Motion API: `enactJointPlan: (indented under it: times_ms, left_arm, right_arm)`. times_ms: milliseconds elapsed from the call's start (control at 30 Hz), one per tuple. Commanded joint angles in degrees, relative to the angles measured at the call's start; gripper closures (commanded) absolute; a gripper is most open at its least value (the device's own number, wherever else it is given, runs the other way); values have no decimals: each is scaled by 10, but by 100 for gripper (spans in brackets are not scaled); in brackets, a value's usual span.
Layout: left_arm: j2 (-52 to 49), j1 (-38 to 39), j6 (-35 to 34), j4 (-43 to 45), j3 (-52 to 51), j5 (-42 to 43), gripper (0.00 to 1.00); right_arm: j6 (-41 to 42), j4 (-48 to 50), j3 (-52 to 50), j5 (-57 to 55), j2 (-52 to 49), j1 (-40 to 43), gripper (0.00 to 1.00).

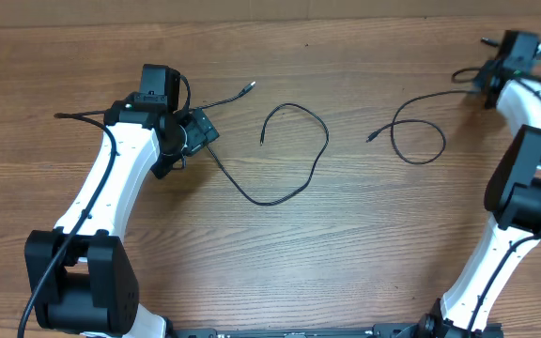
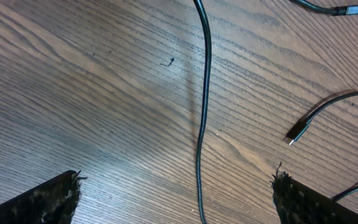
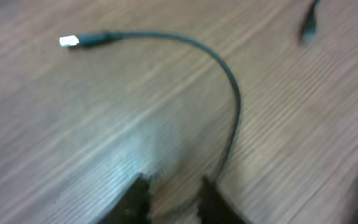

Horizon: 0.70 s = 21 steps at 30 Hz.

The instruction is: Untangle cables

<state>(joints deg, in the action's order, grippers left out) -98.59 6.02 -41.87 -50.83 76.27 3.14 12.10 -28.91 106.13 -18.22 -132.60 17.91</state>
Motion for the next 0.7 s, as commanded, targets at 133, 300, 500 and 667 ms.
enactJointPlan:
  times_ms: [133,300,500,667]
  left_arm:
    - [-5,4,-4,1,3,-8,0]
    - [-5,4,-4,1,3,-8,0]
    - [-5,4,-6,18,3,-8,0]
    - [-5,4,-6,18,3,-8,0]
  right_arm:
    - [3,-150,128,172,73,-80,29]
    - [3,-189,128,258,85,-157,4]
    - [3,-236,128,258,87,-220,0]
    - [16,-262,128,261,87,-246,0]
